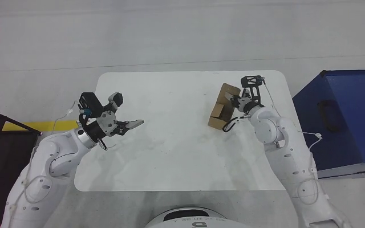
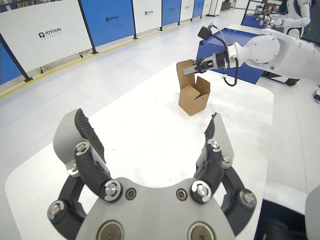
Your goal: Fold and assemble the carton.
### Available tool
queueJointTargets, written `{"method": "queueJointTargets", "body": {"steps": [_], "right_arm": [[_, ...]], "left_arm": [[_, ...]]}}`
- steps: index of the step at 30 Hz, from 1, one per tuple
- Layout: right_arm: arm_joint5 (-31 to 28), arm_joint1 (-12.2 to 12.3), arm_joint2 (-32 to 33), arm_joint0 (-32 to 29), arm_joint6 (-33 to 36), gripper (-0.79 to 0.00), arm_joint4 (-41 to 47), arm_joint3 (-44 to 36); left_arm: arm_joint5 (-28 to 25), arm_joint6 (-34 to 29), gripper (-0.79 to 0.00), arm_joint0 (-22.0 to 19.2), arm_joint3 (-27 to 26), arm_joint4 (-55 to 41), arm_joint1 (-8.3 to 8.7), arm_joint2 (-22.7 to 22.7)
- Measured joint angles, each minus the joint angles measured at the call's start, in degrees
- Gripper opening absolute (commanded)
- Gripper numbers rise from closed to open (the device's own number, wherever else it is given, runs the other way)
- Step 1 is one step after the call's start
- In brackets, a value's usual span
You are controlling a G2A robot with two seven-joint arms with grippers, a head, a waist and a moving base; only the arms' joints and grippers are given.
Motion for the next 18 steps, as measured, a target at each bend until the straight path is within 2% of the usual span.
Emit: {"method": "queueJointTargets", "body": {"steps": [4, 8, 11, 18], "right_arm": [[-1.19, -0.03, 0.13, 0.48, 1.04, -0.508, 1.41, 1.44], [-6.0, 0.06, 0.59, -0.16, 0.28, -0.616, 4.52, 1.23], [-11.39, 0.2, 0.76, -0.76, -0.93, -0.785, 6.66, 0.75], [-27.46, 0.5, -0.6, -0.37, -1.66, -0.785, 12.43, 1.55]], "left_arm": [[0.0, 0.0, 0.0, 0.0, 0.0, 0.0, 0.0, 0.0], [0.0, 0.0, 0.0, 0.0, 0.0, 0.0, 0.0, 0.0], [0.0, 0.0, 0.0, 0.0, 0.0, 0.0, 0.0, 0.0], [0.0, 0.0, 0.0, 0.0, 0.0, 0.0, 0.0, 0.0]]}}
